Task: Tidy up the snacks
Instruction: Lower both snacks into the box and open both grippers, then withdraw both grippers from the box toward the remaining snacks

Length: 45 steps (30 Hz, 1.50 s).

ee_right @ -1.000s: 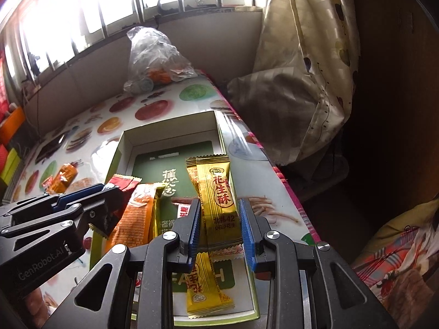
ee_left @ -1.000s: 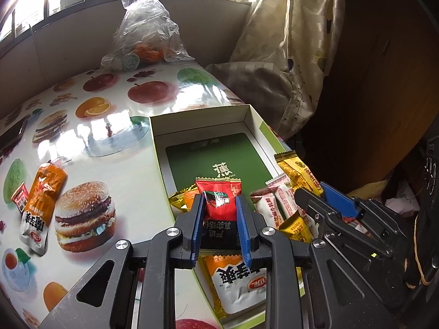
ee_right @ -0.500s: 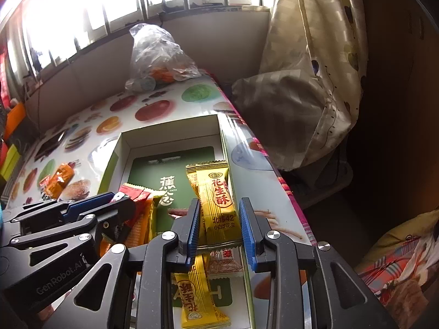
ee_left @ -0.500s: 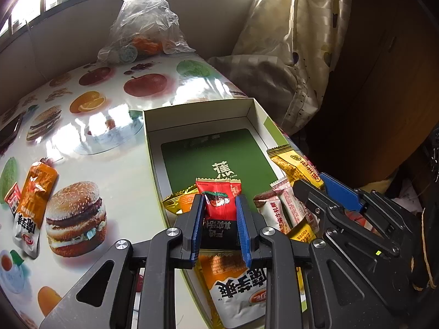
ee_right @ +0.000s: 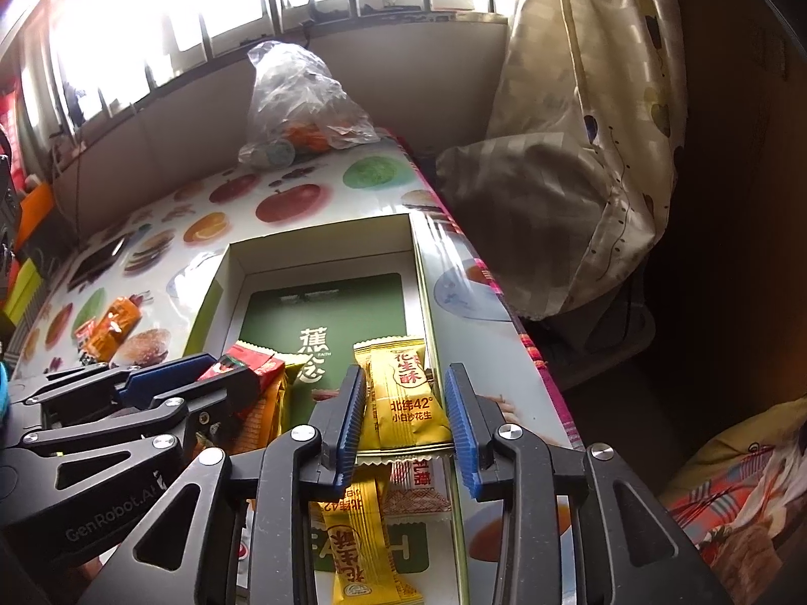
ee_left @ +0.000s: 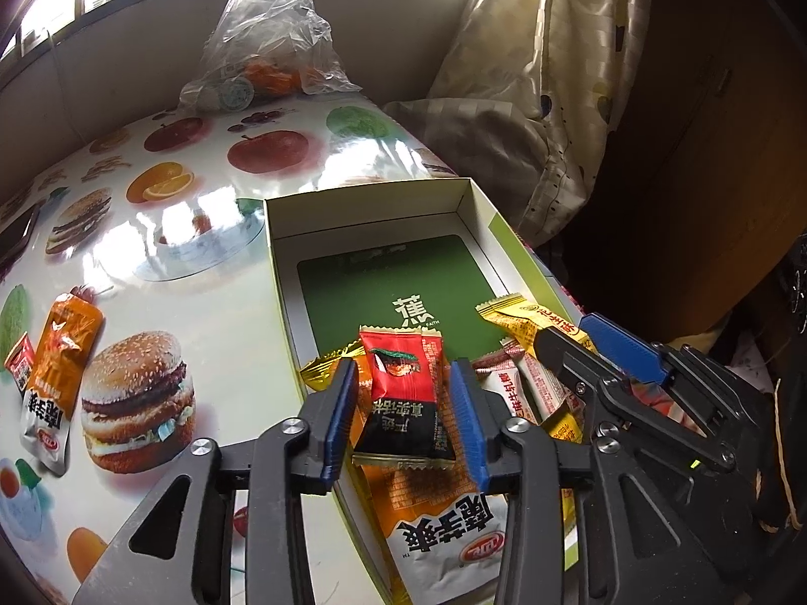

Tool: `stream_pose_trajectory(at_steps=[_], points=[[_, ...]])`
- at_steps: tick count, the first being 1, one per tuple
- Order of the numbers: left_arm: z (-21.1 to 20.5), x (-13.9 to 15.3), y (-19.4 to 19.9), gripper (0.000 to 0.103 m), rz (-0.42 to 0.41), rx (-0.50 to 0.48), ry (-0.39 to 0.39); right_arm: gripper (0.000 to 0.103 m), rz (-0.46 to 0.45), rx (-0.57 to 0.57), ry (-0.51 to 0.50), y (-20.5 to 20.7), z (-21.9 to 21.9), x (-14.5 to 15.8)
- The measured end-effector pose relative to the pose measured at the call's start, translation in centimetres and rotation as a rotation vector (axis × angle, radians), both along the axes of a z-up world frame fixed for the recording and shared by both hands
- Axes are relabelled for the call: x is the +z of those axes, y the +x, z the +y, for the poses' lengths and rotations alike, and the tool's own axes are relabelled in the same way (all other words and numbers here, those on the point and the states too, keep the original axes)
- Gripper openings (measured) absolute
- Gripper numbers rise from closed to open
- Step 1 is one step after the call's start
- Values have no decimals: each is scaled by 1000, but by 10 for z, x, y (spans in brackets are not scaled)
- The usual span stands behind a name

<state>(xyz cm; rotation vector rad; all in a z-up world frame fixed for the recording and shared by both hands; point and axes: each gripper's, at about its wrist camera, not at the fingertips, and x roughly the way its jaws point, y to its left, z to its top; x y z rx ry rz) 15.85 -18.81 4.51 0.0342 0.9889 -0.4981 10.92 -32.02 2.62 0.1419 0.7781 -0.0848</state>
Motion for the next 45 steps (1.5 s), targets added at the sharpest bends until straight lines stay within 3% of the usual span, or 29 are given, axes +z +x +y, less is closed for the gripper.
stream_pose_trajectory(at_steps=[19, 32, 45], points=[[23, 18, -16, 41, -42, 19, -9, 42, -27, 6, 8, -11, 12, 13], [59, 37, -32, 42, -103, 81, -16, 45, -60, 8, 13, -22, 32, 30], [103, 44, -43, 42, -113, 163, -31, 47, -76, 50, 20, -23, 66, 40]])
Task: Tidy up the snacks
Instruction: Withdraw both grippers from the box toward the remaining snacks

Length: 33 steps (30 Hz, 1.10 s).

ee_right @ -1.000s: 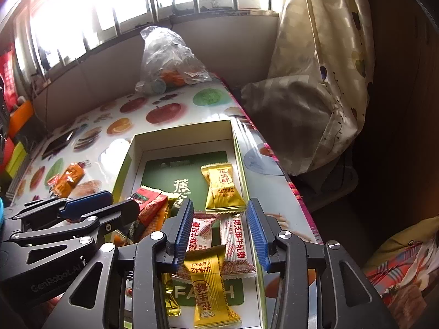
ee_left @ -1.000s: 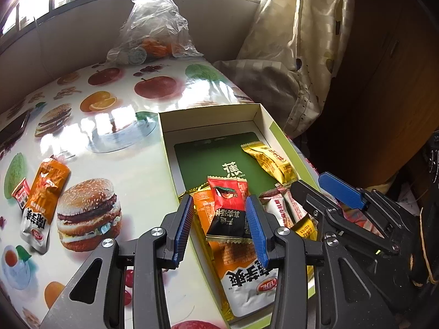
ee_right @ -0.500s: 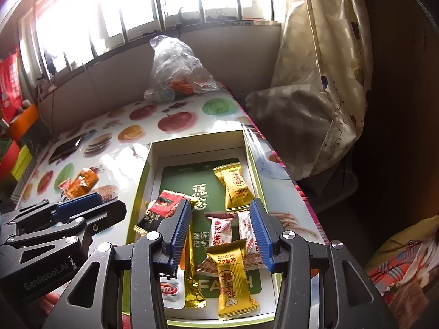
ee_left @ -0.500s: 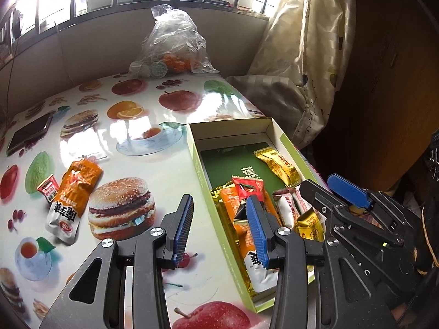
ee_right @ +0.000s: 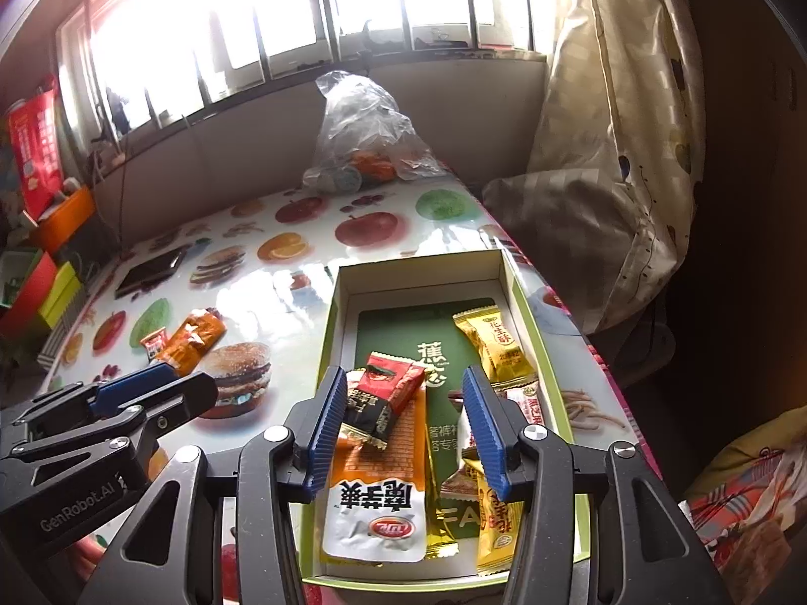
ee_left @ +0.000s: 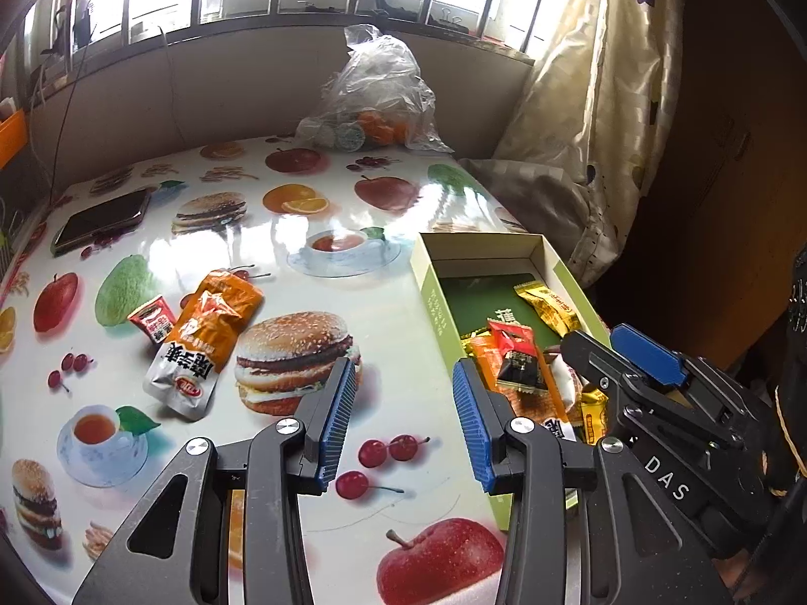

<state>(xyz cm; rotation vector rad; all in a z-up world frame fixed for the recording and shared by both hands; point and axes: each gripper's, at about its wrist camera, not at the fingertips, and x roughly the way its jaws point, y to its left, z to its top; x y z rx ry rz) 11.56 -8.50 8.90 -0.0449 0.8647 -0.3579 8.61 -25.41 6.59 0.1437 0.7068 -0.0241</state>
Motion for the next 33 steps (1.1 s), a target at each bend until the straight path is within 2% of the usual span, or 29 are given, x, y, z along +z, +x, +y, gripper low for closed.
stream_pose_trajectory(at_steps=[15, 33], points=[[64, -4, -6, 42, -26, 128, 35, 48, 10, 91, 9, 15, 57, -1], [164, -36, -1, 42, 30, 320, 19, 49, 89, 224, 14, 56, 134, -26]])
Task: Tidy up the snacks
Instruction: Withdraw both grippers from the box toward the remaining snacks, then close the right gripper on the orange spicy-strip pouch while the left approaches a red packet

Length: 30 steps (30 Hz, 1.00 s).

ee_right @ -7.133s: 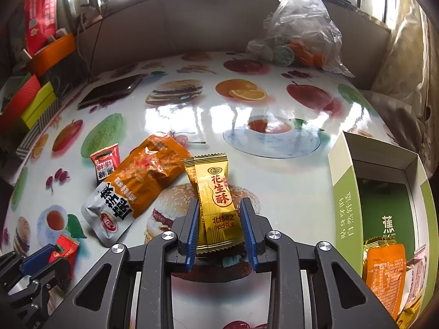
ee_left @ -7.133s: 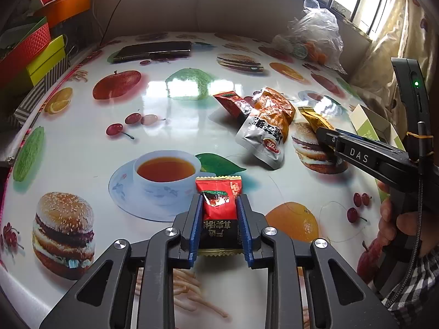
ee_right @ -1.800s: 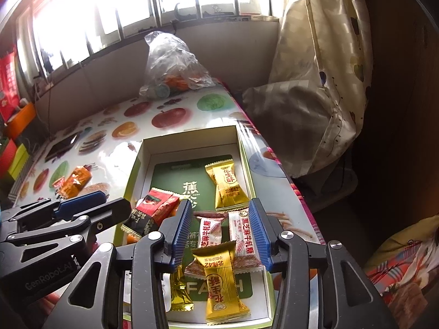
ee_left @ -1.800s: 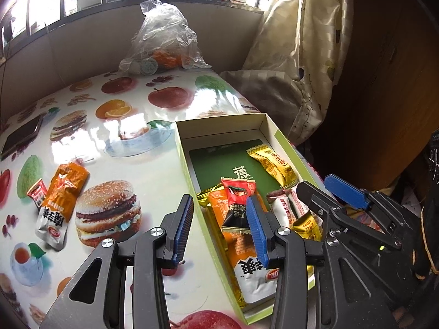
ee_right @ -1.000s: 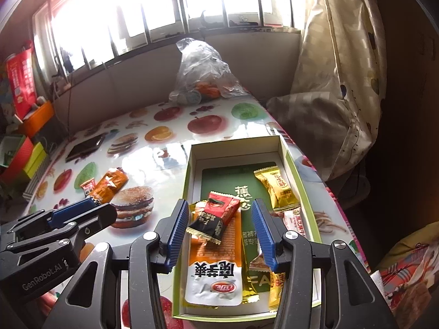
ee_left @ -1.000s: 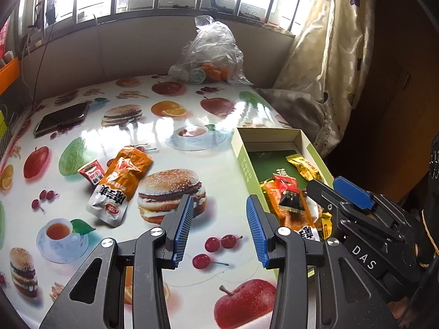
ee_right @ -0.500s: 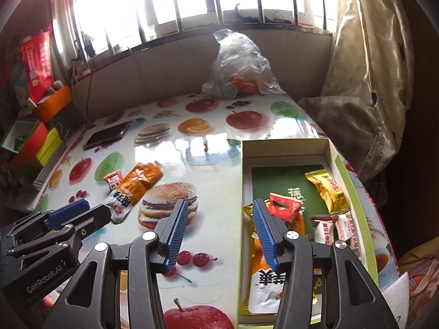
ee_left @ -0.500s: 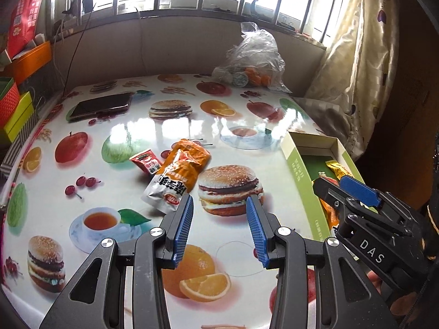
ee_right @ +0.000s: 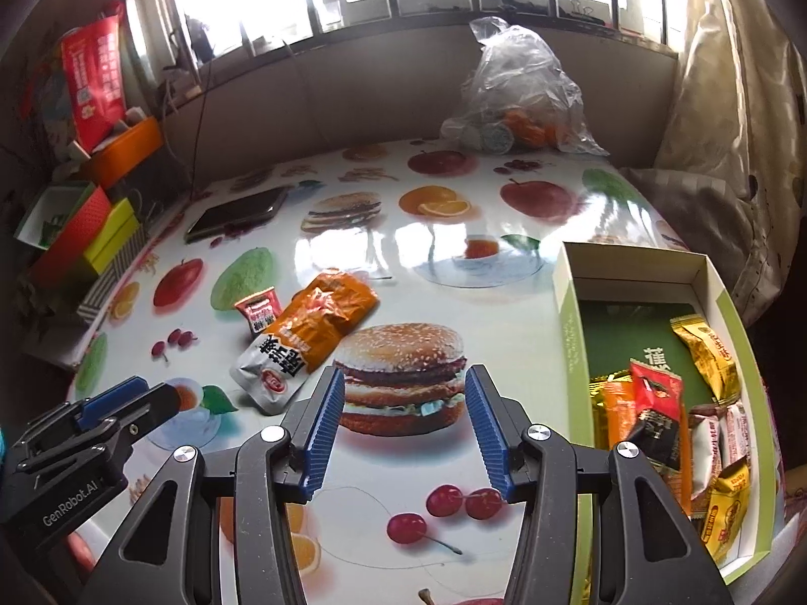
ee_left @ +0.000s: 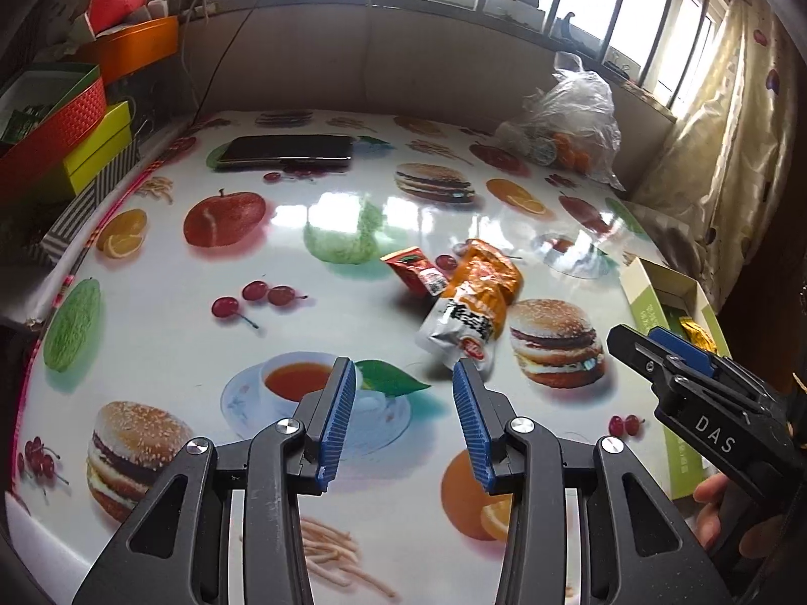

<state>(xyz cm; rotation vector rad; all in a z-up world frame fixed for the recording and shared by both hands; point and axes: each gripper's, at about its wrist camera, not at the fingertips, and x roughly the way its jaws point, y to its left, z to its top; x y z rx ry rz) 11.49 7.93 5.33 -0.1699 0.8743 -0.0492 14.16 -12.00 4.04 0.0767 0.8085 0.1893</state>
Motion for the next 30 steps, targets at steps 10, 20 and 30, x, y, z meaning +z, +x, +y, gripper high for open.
stream_pose_trajectory(at_steps=[10, 20, 30], points=[[23, -14, 8, 42, 29, 35, -19, 50, 52, 22, 20, 36, 40, -23], [36, -22, 18, 42, 45, 56, -29, 53, 102, -2, 51, 72, 59, -41], [40, -30, 26, 42, 63, 64, -40, 64, 108, -9, 42, 95, 73, -46]])
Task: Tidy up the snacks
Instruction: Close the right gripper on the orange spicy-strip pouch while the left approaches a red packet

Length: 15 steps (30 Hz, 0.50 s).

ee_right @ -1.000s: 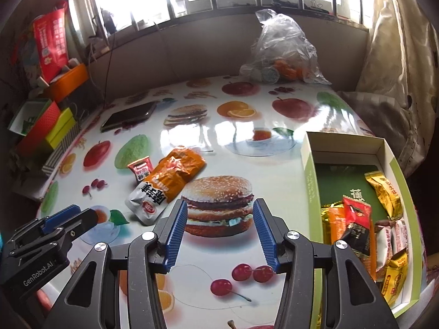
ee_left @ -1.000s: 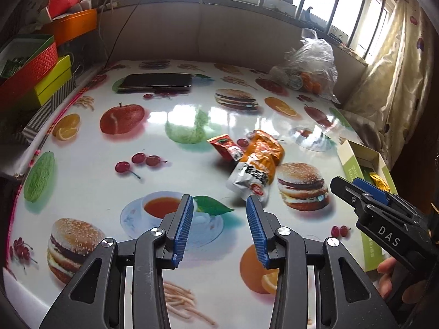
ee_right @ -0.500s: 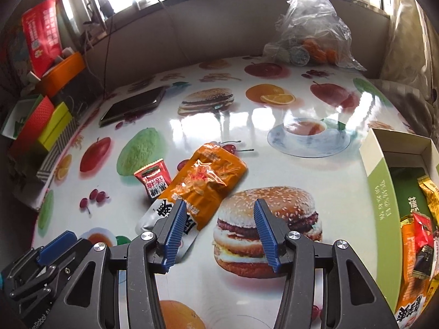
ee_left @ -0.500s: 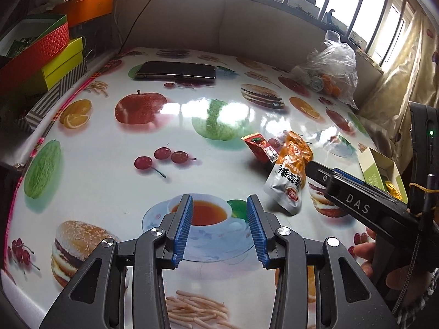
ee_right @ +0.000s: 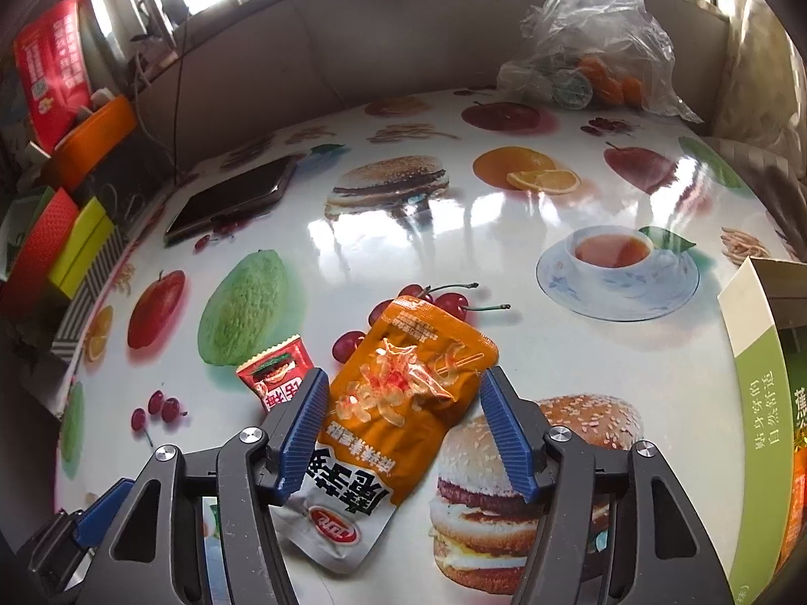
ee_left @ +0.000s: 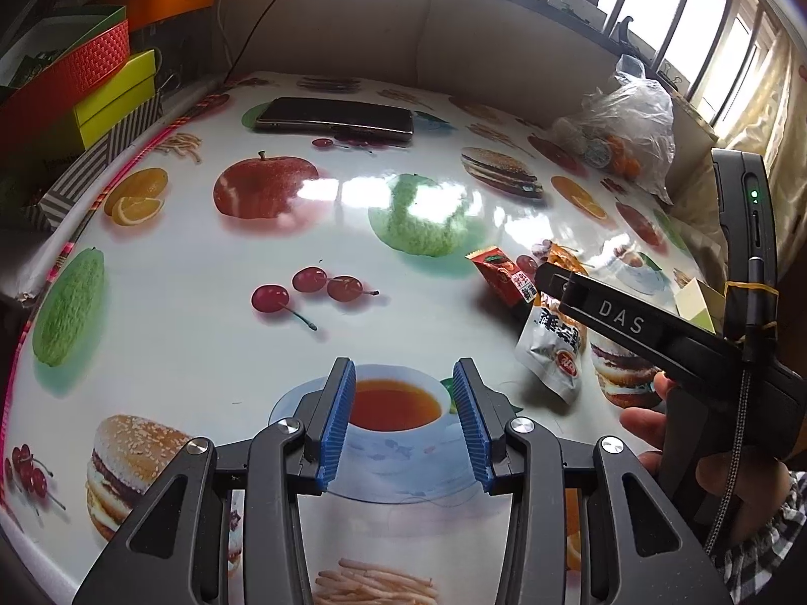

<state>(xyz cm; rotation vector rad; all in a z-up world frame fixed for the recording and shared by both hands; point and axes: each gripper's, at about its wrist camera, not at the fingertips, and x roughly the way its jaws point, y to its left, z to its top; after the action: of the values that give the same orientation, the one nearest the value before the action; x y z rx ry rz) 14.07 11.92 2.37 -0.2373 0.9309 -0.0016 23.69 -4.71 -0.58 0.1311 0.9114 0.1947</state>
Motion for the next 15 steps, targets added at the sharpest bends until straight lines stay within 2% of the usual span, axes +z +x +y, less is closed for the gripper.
stream_pose_trajectory(at_steps=[10, 13, 15], points=[[2, -3, 3, 42, 10, 7, 2, 67, -39, 2, -72, -2, 10, -4], [2, -4, 4, 42, 12, 6, 3, 67, -30, 34, -191, -5, 19, -7], [1, -4, 3, 42, 13, 4, 7, 67, -31, 39, -179, -8, 15, -8]])
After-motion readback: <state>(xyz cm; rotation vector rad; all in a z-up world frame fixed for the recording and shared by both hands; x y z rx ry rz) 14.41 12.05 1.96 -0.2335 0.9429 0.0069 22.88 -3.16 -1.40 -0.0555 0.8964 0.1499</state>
